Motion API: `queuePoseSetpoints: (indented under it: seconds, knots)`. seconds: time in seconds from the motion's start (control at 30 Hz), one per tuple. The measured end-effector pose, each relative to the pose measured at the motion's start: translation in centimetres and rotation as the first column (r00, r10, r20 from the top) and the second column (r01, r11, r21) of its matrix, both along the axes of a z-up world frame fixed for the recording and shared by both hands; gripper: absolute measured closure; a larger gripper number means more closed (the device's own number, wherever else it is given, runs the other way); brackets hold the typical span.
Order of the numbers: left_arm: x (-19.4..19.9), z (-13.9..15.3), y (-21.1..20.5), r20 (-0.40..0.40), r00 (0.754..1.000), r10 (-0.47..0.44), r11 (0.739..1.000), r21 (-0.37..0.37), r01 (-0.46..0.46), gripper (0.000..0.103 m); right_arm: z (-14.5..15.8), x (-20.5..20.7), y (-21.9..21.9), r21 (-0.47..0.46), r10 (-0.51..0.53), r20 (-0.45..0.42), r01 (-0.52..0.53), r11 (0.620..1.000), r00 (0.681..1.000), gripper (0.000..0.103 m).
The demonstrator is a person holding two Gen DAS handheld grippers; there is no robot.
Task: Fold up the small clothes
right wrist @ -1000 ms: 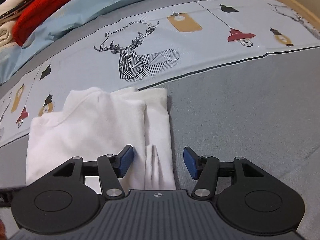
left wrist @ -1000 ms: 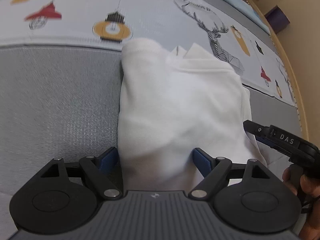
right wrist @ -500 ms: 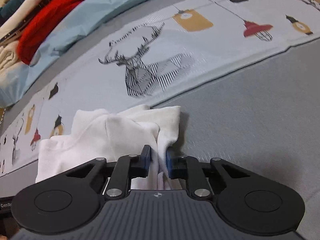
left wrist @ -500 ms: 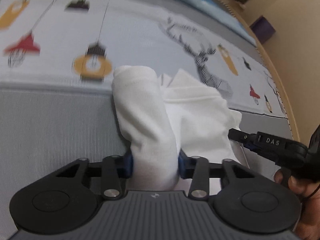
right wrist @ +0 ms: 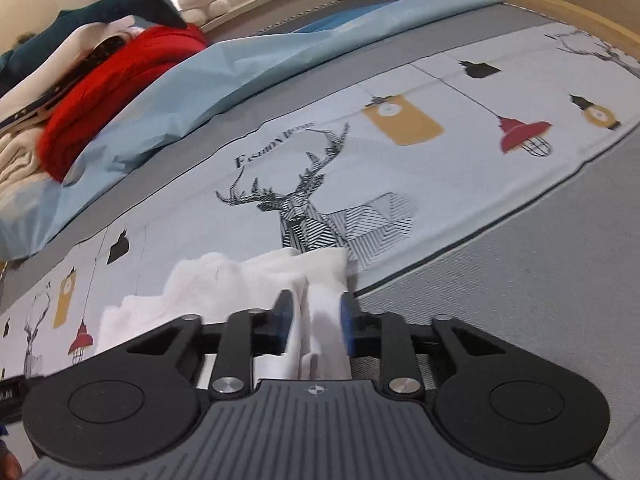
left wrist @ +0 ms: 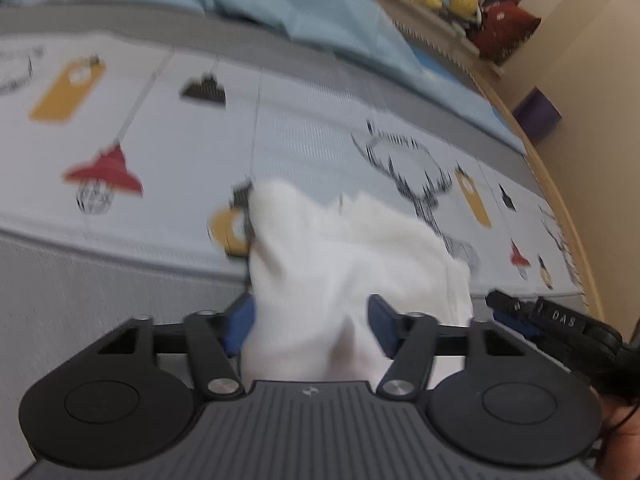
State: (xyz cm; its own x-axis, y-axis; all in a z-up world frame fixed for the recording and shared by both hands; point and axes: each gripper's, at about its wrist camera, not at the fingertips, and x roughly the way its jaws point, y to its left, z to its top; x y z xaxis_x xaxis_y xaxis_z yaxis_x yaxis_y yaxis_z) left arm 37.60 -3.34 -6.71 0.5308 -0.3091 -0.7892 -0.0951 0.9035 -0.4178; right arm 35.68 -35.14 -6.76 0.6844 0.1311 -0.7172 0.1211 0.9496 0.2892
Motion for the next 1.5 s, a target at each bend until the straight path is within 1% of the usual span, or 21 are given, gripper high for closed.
queuePoseSetpoints:
  seconds: [0.03,0.07,0.13,0.27,0.37,0.53,0.6,0.63,0.67,0.7,0.73,0.8,0.93,1.03,1.17,1.27,1.33,1.37,1.4,1.43,1.5]
  knots:
    - [0.1,-0.3,-0.1,-0.016,1.000,-0.018,1.000,-0.005,0.018,0.031,0.2,-0.2,-0.2,0.006,0.001,-0.004,-0.001,1.000,1.000,0.068]
    - [0.0,-0.5,-0.2,-0.031,0.999,-0.027,1.000,0.004,0.027,0.031,0.3,-0.5,-0.4,0.017,0.011,-0.015,-0.011,1.000,1.000,0.060]
    - [-0.4,-0.8,-0.2,-0.048,0.998,-0.039,0.999,0.025,0.040,0.031,0.1,-1.1,-0.4,0.020,0.041,-0.055,-0.040,0.999,0.998,0.052]
    - [-1.5,-0.3,-0.1,-0.038,0.999,-0.036,0.998,0.044,0.037,0.031,-0.3,-2.1,-0.3,-0.047,0.074,-0.127,-0.081,0.996,0.989,0.052]
    - [-2.3,0.5,-0.2,-0.024,0.999,-0.040,0.997,0.060,0.041,0.031,0.2,-3.1,-0.4,-0.071,0.082,-0.125,-0.091,0.993,0.989,0.052]
    - [-3.8,1.3,-0.9,-0.016,0.996,-0.085,0.993,0.083,0.086,0.031,0.8,-4.7,-0.2,-0.057,0.139,-0.134,-0.148,0.987,0.981,0.052]
    - [-4.2,0.4,-1.4,-0.052,0.991,-0.121,0.985,0.116,0.126,0.031,0.2,-5.2,0.6,-0.110,0.179,-0.171,-0.199,0.974,0.969,0.052]
    - [-4.4,-0.6,-1.8,-0.105,0.985,-0.138,0.975,0.162,0.154,0.031,-0.2,-5.4,0.9,-0.155,0.176,-0.192,-0.207,0.966,0.965,0.052]
    - [-4.6,-1.9,-2.2,-0.178,0.972,-0.152,0.955,0.226,0.191,0.030,-0.8,-5.5,1.0,-0.210,0.161,-0.229,-0.210,0.955,0.960,0.052]
    - [-5.0,-2.6,-2.4,-0.211,0.965,-0.158,0.942,0.259,0.211,0.024,-1.2,-5.5,0.9,-0.227,0.146,-0.255,-0.206,0.952,0.956,0.052]
    - [-5.3,-2.7,-2.3,-0.203,0.968,-0.149,0.942,0.268,0.201,0.023,-1.6,-5.6,0.6,-0.221,0.133,-0.281,-0.199,0.955,0.950,0.052]
    - [-5.7,-1.7,-2.0,-0.179,0.975,-0.131,0.948,0.266,0.176,0.024,-1.5,-5.8,0.0,-0.201,0.113,-0.288,-0.175,0.964,0.951,0.053]
    - [-7.5,1.2,-1.2,-0.057,0.993,-0.102,0.949,0.294,0.115,0.022,1.1,-6.8,-0.3,-0.218,0.108,-0.194,-0.150,0.964,0.975,0.053]
    - [-8.9,2.9,0.0,-0.040,0.995,-0.088,0.963,0.253,0.095,0.022,3.5,-8.1,-0.4,-0.233,0.114,-0.111,-0.137,0.963,0.987,0.053]
    - [-12.0,6.9,2.1,0.070,0.997,-0.025,0.964,0.265,0.006,0.019,7.7,-10.5,-1.0,-0.203,0.110,0.008,-0.106,0.973,0.994,0.052]
    - [-14.5,9.3,2.8,0.142,0.990,0.026,0.964,0.260,-0.062,0.017,10.8,-13.5,-1.0,-0.184,0.137,0.106,-0.116,0.976,0.985,0.052]
    - [-16.8,10.1,2.8,0.179,0.983,0.044,0.962,0.259,-0.090,0.017,12.0,-15.9,-0.5,-0.199,0.177,0.159,-0.144,0.969,0.971,0.050]
    - [-17.8,10.2,2.6,0.193,0.980,0.048,0.958,0.269,-0.100,0.016,12.3,-17.2,-0.3,-0.210,0.196,0.180,-0.157,0.965,0.964,0.049]
    - [-19.2,10.0,2.2,0.209,0.977,0.054,0.953,0.281,-0.113,0.012,12.3,-18.4,-0.1,-0.219,0.209,0.197,-0.165,0.962,0.958,0.048]
    - [-20.1,9.9,1.9,0.213,0.974,0.083,0.949,0.283,-0.142,0.009,12.2,-19.5,0.1,-0.227,0.218,0.211,-0.169,0.959,0.953,0.046]
    - [-21.5,10.3,1.0,0.217,0.969,0.120,0.953,0.247,-0.173,0.009,11.2,-21.9,0.4,-0.231,0.218,0.228,-0.165,0.959,0.949,0.046]
